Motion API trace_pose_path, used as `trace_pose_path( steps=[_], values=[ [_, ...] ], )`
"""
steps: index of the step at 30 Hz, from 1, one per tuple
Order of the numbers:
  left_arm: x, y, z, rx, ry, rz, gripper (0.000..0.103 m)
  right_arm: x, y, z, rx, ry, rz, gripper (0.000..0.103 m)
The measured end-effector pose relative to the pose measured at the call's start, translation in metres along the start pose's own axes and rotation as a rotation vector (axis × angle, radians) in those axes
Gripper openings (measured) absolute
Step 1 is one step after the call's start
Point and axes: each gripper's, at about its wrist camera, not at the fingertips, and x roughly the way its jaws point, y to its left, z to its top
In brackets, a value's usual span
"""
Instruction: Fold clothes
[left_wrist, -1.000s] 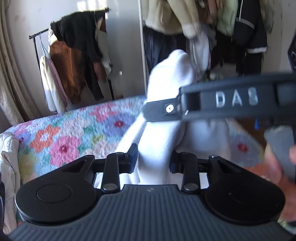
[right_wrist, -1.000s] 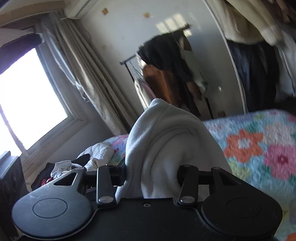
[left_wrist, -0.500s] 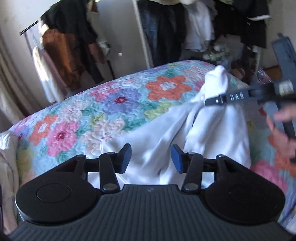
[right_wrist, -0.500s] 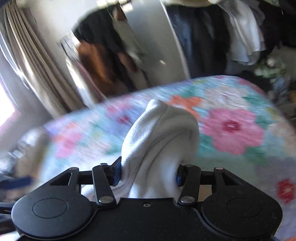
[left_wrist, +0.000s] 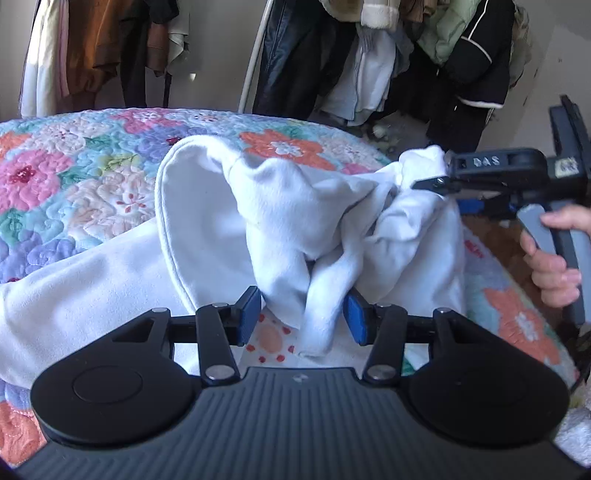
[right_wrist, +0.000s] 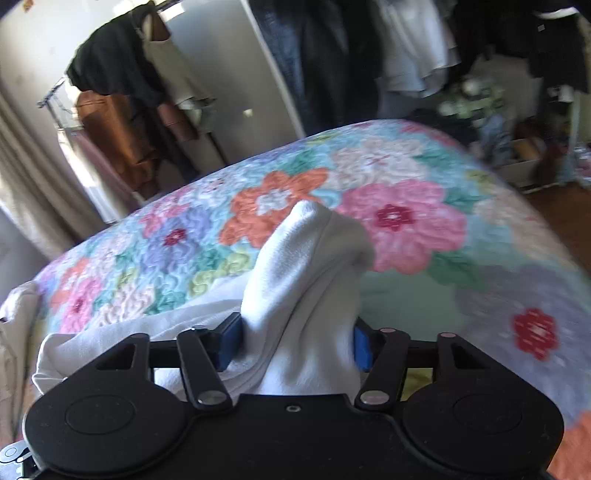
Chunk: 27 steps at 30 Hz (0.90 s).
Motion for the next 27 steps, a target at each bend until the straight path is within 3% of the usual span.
trace_pose_path(
  steps=[6,7,9,10,11,12,14,18,20,21,23,24,26,27],
  values=[
    [0.0,-0.004,0.006,0.032,-0.001,-0.011,0.062,-0.047,0.021,-0.029,-0.241,-0.137,-0.362,0.069],
    [0.001,-0.009,0.007,0.048,0.006,-0.002,0.062,-0.052,0.022,-0.034,-0.252,-0.136,-0.349,0.069],
    [0.001,-0.018,0.008,0.081,0.02,0.019,0.062,-0.061,0.025,-0.044,-0.226,-0.113,-0.217,0.069],
    [0.001,-0.02,0.008,0.088,0.031,0.015,0.055,-0.064,0.027,-0.051,-0.218,-0.1,-0.144,0.069],
    [0.002,-0.024,0.007,0.111,0.053,0.019,0.014,-0.066,0.031,-0.058,-0.223,-0.084,-0.082,0.069],
    [0.003,-0.03,0.005,0.155,0.075,0.052,0.008,-0.065,0.037,-0.067,-0.246,-0.059,-0.04,0.069],
    [0.006,-0.039,0.002,0.224,0.093,0.112,0.008,-0.06,0.052,-0.086,-0.345,-0.013,-0.013,0.069],
    [0.007,-0.026,0.004,0.112,0.066,0.066,0.011,-0.046,0.084,-0.114,-0.62,0.0,-0.104,0.069],
    [0.012,-0.018,0.005,0.049,0.08,0.043,0.025,-0.042,0.093,-0.118,-0.666,-0.016,-0.097,0.073],
    [0.015,-0.015,0.005,0.022,0.093,0.025,0.025,-0.038,0.095,-0.118,-0.676,-0.026,-0.094,0.078],
    [0.015,-0.019,0.002,0.053,0.105,0.04,0.007,-0.028,0.1,-0.116,-0.675,-0.021,-0.094,0.08],
    [0.011,-0.024,0.002,0.098,0.089,0.066,0.007,-0.02,0.102,-0.115,-0.683,0.001,-0.083,0.076],
    [0.003,-0.035,0.001,0.189,0.055,0.12,0.007,-0.009,0.106,-0.113,-0.697,0.028,-0.086,0.029],
    [-0.004,-0.035,0.004,0.196,0.033,0.141,0.007,-0.009,0.104,-0.112,-0.703,0.02,-0.119,0.013]
  ],
)
